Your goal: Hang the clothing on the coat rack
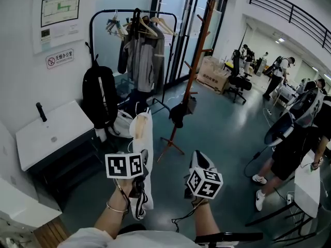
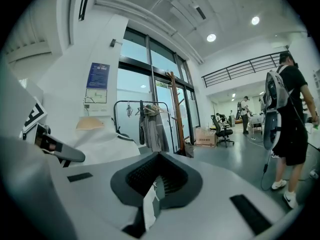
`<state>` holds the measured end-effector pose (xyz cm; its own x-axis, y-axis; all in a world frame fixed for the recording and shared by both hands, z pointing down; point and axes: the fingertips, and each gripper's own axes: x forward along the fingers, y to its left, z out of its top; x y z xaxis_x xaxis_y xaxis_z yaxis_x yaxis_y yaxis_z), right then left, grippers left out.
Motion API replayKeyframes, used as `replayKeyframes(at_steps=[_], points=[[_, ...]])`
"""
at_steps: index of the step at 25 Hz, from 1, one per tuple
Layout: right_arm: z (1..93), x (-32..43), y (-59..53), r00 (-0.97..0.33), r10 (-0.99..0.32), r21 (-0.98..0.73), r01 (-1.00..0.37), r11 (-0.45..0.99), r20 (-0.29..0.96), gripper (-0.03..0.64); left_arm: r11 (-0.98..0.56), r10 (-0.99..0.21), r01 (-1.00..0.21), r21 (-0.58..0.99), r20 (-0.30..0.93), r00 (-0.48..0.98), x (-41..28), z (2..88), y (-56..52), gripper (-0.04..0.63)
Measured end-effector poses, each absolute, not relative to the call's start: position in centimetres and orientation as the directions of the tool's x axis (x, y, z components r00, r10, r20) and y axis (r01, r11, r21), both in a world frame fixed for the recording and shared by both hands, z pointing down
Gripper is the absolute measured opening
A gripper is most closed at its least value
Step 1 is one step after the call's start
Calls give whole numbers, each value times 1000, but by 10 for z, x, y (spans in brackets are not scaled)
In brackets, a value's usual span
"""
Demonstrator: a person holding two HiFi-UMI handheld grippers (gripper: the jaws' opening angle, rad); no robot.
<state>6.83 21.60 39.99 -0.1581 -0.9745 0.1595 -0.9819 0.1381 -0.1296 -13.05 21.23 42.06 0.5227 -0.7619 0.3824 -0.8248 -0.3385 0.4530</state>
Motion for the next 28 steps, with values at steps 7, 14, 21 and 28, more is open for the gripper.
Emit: replayKeyframes(at_steps=[7, 14, 21, 28], points=[[417, 75, 201, -174, -968, -167, -975, 144, 183, 23, -334, -757, -833, 442, 401, 516, -120, 426, 198, 14], [436, 96, 184, -151, -966, -196, -975, 109, 210, 23, -329, -752, -835, 440, 413, 514, -108, 436, 176, 14], [435, 100, 148, -153, -968, -196, -974, 113, 200, 23, -351, -747, -829, 436, 403, 529, -98, 434, 143, 14], [434, 102, 109, -152, -967, -191, -975, 113, 206, 23, -364, -742, -818, 445, 393, 544, -91, 429, 101, 14]])
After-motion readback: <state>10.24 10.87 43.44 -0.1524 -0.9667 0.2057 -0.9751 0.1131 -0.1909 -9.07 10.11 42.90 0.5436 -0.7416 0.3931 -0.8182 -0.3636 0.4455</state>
